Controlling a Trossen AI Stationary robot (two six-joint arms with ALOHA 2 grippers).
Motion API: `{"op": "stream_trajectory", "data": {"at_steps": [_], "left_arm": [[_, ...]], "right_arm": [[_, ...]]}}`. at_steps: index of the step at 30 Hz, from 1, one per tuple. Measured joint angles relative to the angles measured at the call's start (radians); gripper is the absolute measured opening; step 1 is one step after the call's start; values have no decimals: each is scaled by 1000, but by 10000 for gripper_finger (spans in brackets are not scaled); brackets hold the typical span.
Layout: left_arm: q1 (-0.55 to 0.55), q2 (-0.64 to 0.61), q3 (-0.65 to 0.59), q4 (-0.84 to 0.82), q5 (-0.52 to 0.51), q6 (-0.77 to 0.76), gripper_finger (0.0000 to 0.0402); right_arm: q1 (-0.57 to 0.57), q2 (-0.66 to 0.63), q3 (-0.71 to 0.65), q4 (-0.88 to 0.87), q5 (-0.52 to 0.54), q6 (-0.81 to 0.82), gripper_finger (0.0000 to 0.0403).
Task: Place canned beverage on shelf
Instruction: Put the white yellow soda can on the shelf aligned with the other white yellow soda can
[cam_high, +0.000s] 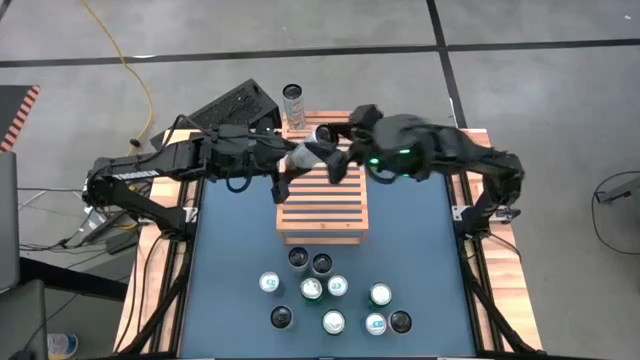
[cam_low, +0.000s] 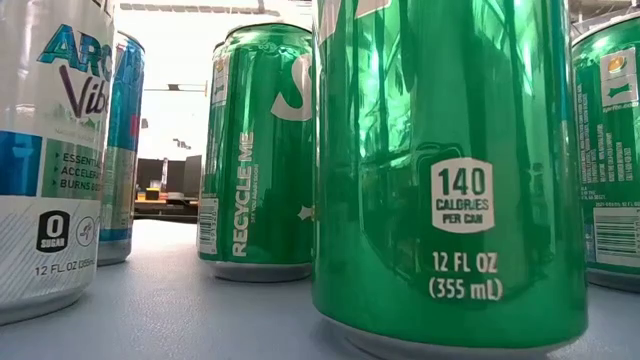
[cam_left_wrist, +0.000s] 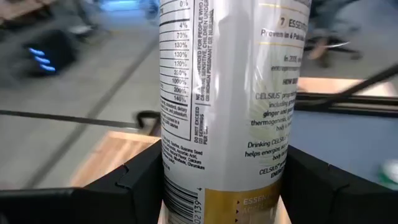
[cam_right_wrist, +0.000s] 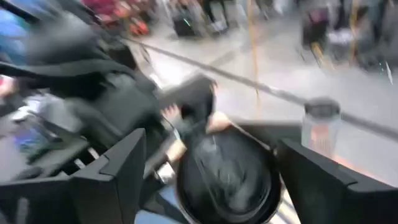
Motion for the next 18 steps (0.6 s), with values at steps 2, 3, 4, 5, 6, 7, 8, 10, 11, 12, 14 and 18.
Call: {"op": "stream_trajectory", "data": {"at_steps": [2, 3, 4, 5, 6, 7, 8, 10, 11, 12, 14, 18], "left_arm": [[13, -11, -4, -21, 77, -35, 237], [23, -16, -4, -21, 117, -52, 237], [33, -21, -4, -11, 158, -69, 237], [44, -26, -4, -2, 208, -88, 237], [58, -35, -4, 1, 268, -102, 237], [73, -43, -4, 8, 335, -120, 237], [88, -48, -4, 29, 407, -142, 237], [117, -50, -3, 92, 583, -176, 237], [132, -50, -3, 126, 672, -197, 237], [145, -50, -3, 161, 760, -215, 237], [164, -50, -3, 257, 920, -247, 237], [173, -51, -2, 443, 1098, -290, 237]], "right_arm": [[21, -36, 4, 27, 0, -63, 313], [32, -54, 6, 33, 1, -91, 314], [45, -73, 6, 35, 0, -124, 314], [59, -88, 6, 38, -2, -164, 314], [72, -97, 6, 45, -10, -203, 315], [84, -109, 5, 47, -22, -244, 315], [101, -118, 3, 42, -37, -291, 315], [129, -134, 3, 39, -90, -402, 316], [144, -143, 3, 39, -120, -448, 316], [157, -150, 3, 41, -151, -488, 316], [168, -157, 4, 49, -197, -550, 316], [154, -151, 2, 52, -203, -615, 316]]}}
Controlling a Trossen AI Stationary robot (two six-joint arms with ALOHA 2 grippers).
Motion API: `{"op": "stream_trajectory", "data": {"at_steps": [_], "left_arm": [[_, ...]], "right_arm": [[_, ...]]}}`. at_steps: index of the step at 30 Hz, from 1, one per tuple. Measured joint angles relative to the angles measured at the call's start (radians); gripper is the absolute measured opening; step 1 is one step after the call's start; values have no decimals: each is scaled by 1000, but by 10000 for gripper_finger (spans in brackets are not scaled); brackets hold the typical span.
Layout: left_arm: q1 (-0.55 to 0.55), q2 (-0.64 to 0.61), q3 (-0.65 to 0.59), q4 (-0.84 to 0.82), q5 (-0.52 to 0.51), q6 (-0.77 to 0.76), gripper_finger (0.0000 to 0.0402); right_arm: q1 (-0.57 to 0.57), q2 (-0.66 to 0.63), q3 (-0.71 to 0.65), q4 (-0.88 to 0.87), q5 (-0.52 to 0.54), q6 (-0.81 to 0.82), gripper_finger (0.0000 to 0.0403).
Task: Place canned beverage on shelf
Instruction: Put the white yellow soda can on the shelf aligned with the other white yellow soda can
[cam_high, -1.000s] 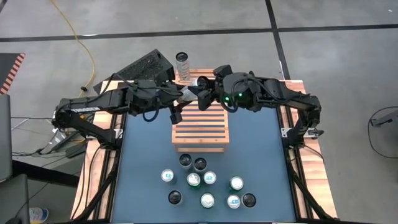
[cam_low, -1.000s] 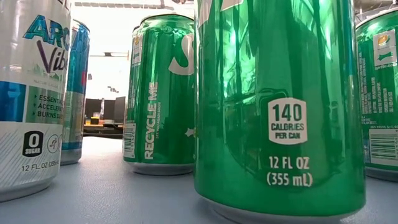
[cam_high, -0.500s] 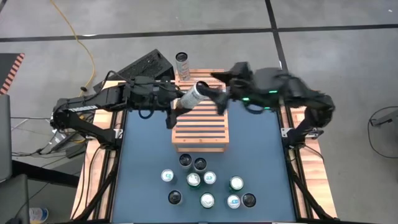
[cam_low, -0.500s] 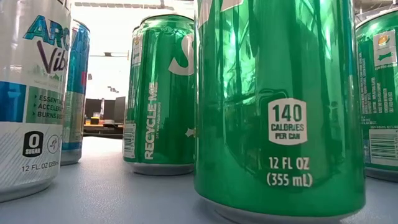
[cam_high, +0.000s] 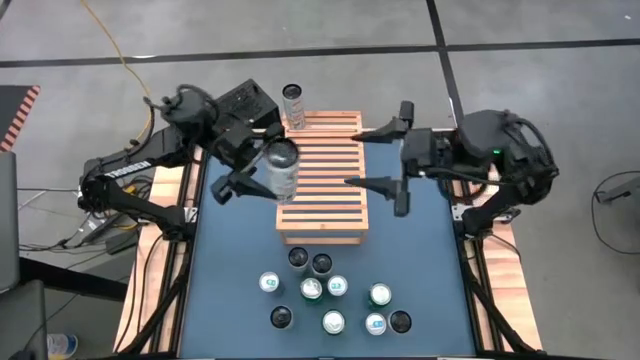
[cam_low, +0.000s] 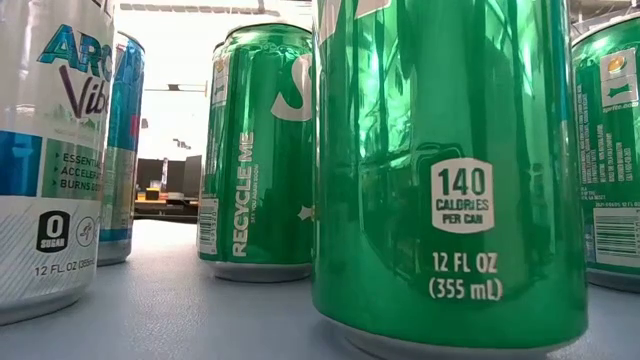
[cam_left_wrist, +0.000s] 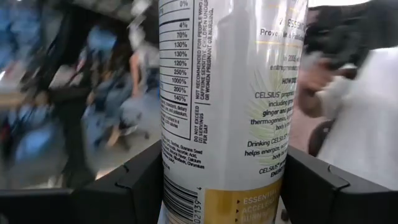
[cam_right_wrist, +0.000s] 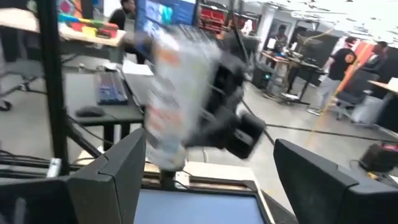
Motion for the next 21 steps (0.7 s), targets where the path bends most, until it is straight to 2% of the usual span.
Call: {"op": "stream_trajectory", "data": {"at_steps": [3, 8, 10, 17, 21], "left_arm": [[0, 0, 0, 101, 64, -11, 237], [0, 17, 3, 141, 94, -25, 237], [0, 37, 2, 146, 117, -45, 238], [0, 96, 2, 198, 208, -119, 238], [0, 130, 1, 302, 283, -172, 238]], "right_arm": [[-37, 4, -1, 43, -53, -1, 316], [-118, 26, 2, 167, -283, -4, 317], [-146, 43, -2, 183, -344, -3, 317], [-192, 85, 0, 241, -471, 16, 317], [-200, 88, 0, 238, -512, 48, 317]]}}
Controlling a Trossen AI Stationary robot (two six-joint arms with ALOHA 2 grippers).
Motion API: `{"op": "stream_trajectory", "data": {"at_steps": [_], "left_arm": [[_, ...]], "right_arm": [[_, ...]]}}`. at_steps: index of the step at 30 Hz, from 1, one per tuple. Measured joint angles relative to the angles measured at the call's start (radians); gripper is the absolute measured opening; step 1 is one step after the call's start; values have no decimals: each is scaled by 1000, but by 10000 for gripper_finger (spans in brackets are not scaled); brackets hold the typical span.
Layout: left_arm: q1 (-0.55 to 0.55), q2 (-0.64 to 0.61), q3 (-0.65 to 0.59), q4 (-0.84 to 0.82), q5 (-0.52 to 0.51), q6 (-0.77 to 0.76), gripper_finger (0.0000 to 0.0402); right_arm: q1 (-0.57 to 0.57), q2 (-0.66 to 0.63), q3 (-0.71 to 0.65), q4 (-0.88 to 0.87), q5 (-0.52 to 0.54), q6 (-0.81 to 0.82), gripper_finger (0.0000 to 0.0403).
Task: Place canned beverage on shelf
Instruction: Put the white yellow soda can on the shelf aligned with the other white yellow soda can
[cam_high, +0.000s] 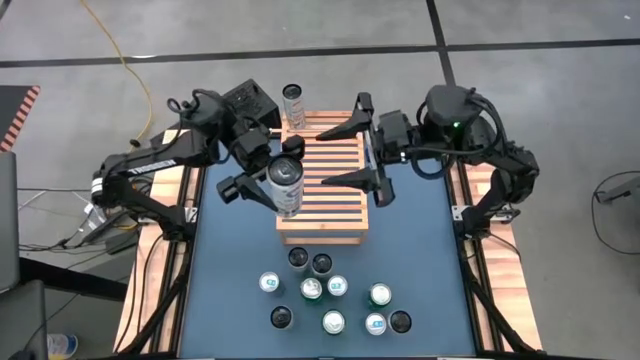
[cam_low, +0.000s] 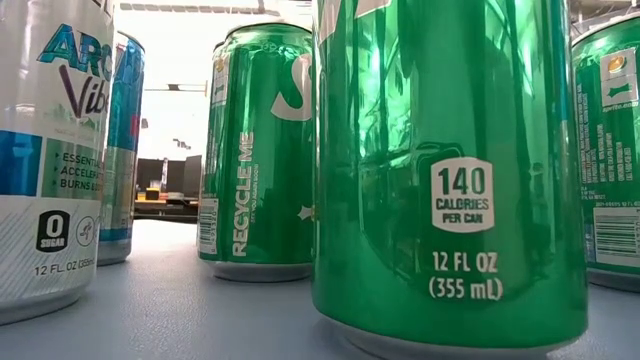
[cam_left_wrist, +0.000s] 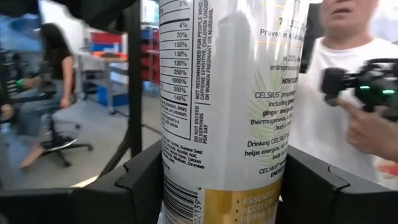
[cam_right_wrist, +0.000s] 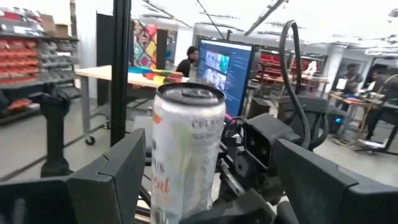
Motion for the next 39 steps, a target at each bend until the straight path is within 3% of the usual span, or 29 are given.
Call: {"op": "stream_trajectory", "data": {"at_steps": [7, 29, 39], "left_arm": [[19, 58, 0, 76, 39, -49, 238], [49, 84, 0, 80, 132, -103, 238], [57, 85, 0, 66, 149, -118, 238]], "right_arm": [[-10, 8, 0, 2, -19, 19, 317], [-27, 80, 0, 17, -136, 57, 316], [-44, 80, 0, 16, -169, 68, 274]]}}
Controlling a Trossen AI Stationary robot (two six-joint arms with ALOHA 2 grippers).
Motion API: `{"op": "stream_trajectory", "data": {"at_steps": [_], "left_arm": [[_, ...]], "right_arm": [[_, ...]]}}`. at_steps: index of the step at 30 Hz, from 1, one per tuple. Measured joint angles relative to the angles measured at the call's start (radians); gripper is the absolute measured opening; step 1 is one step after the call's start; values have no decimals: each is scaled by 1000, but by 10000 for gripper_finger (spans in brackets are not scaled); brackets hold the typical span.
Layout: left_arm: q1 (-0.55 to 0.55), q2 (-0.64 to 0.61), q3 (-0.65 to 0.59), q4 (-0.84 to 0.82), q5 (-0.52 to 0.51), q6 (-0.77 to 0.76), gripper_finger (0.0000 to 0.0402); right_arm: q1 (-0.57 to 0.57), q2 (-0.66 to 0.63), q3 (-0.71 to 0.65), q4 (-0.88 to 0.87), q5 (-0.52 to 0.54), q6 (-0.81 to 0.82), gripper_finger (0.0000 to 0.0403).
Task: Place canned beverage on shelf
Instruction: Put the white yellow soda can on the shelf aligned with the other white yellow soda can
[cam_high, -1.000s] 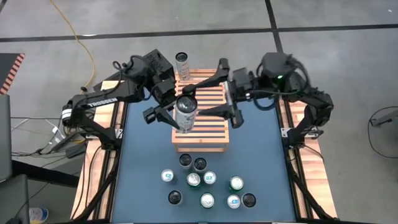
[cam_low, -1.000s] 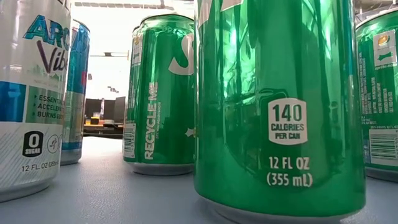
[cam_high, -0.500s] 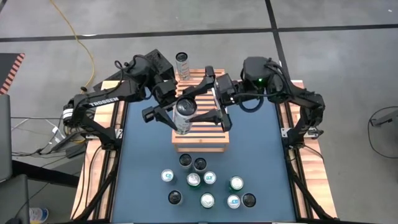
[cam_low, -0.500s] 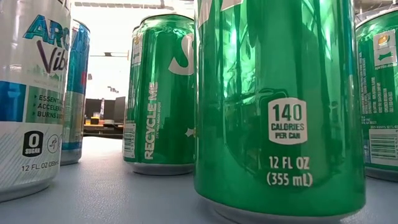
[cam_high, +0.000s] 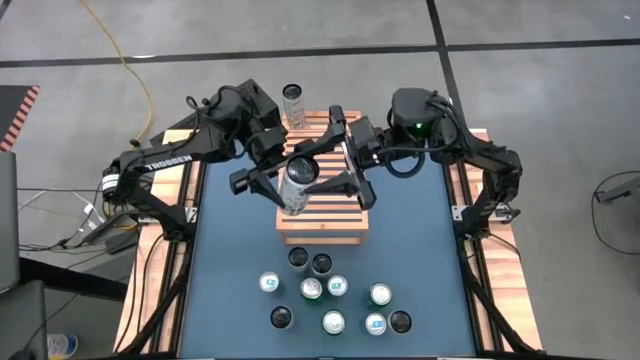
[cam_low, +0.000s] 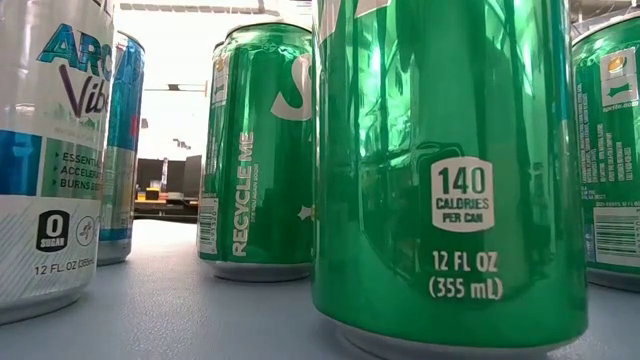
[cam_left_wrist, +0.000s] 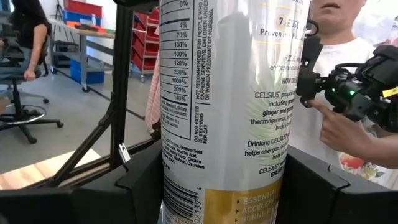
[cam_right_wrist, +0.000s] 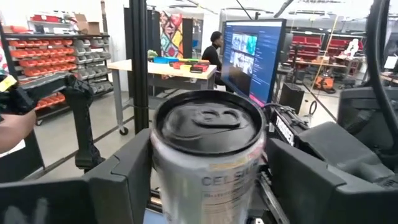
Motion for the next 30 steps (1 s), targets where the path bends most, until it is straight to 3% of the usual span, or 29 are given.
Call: {"op": "stream_trajectory", "data": {"at_steps": [4, 12, 19, 30], "left_arm": [[0, 0, 0, -2, 0, -7, 238], [0, 0, 0, -2, 0, -7, 238], [0, 0, 0, -1, -10, -13, 241], [51, -3, 2, 2, -69, -114, 303]], "right_arm": [[1, 0, 0, 2, 1, -1, 242], [-6, 0, 0, -4, -7, -20, 132], [-6, 0, 0, -7, -5, -35, 128], [-26, -21, -1, 8, 11, -34, 128]]}}
